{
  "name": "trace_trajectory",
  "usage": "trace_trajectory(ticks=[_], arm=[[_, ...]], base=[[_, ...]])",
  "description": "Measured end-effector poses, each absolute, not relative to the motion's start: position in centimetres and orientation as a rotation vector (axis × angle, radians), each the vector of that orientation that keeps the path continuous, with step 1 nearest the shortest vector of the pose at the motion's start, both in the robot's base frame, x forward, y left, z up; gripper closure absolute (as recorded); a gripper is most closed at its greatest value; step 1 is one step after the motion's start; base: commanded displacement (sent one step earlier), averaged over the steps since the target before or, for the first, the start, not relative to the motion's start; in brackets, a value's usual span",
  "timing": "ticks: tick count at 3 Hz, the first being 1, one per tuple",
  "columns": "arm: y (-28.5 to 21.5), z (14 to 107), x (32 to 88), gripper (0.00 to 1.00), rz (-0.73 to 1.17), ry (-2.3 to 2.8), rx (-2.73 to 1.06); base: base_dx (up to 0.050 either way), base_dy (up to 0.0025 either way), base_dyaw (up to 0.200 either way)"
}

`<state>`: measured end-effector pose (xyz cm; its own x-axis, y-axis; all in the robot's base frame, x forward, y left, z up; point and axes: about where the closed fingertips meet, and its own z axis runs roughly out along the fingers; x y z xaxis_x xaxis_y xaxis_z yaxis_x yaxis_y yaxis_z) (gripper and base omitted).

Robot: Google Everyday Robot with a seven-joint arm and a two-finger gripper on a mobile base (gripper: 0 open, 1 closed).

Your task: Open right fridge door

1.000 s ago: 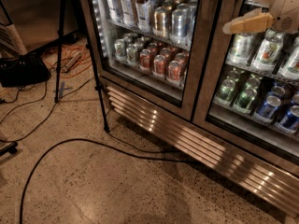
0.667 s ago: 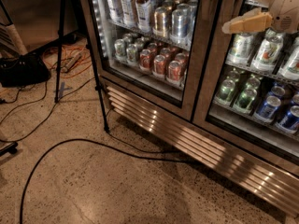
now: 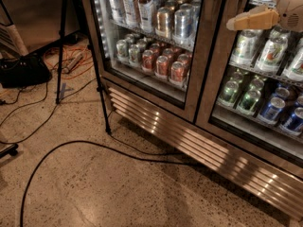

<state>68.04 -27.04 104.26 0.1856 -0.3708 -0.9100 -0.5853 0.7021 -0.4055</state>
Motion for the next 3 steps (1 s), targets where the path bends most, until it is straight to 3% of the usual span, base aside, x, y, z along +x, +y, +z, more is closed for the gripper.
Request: trace_trajectory(ticks=[3], arm=[[-31.3, 106.8, 64.7, 0.0, -0.002, 1.45, -0.788]], base=[[0.0, 0.0, 0.0]])
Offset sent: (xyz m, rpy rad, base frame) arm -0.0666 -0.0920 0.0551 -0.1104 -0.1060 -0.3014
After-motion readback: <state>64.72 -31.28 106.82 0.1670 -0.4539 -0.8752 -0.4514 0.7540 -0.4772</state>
